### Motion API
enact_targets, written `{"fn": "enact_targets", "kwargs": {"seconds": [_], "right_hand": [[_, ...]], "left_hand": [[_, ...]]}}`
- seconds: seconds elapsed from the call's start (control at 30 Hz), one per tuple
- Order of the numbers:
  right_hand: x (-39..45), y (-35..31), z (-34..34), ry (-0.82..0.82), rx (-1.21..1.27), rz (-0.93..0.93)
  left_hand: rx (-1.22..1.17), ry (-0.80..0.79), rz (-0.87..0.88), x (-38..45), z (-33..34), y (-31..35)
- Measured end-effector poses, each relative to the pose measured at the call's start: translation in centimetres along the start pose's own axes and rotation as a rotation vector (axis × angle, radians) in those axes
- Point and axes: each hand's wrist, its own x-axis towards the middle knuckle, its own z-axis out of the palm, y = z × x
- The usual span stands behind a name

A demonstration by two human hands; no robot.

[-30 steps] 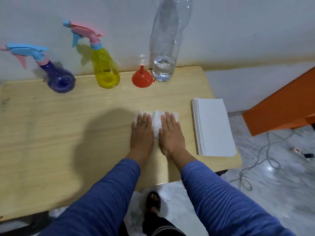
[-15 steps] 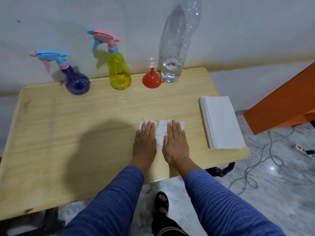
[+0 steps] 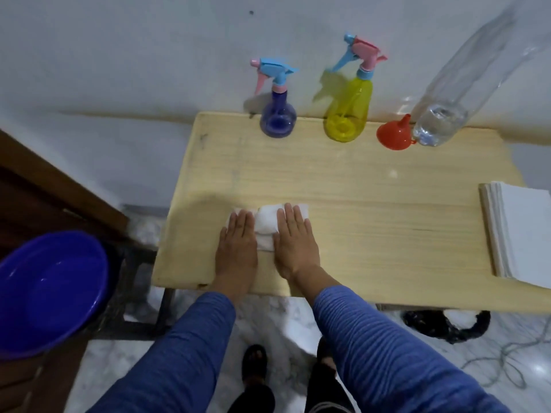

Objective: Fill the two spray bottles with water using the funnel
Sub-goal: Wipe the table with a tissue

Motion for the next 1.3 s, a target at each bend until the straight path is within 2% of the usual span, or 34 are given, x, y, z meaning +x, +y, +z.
{"fn": "enact_targets", "kwargs": {"seconds": [0.27,0.63,0.93,1.17,1.3], "right_hand": [[1.0,-9.6,3.5,-0.051,-0.014,-0.118],[-2.6,-9.7,4.3,-0.072,0.006,-0.175],[-6.4,-2.8,2.7,-0.039,-0.028,-0.113],[-10.3,8.4,0.0,0.018,-0.049,-0.043],[-12.3,14.9,-2.0,0.037,-0.063,-0.003]], "left_hand": [[-0.024,0.082,-0.137,-3.0,-1.1,-9.6],[-0.028,0.047,-0.16,-5.6,-0.4,-9.9],[-0.066,0.06,-0.032,-6.7,1.6,-2.9],[-0.087,0.089,0.098,-7.0,4.3,8.7],[-0.022,0.079,0.18,-6.8,5.7,16.2]]}}
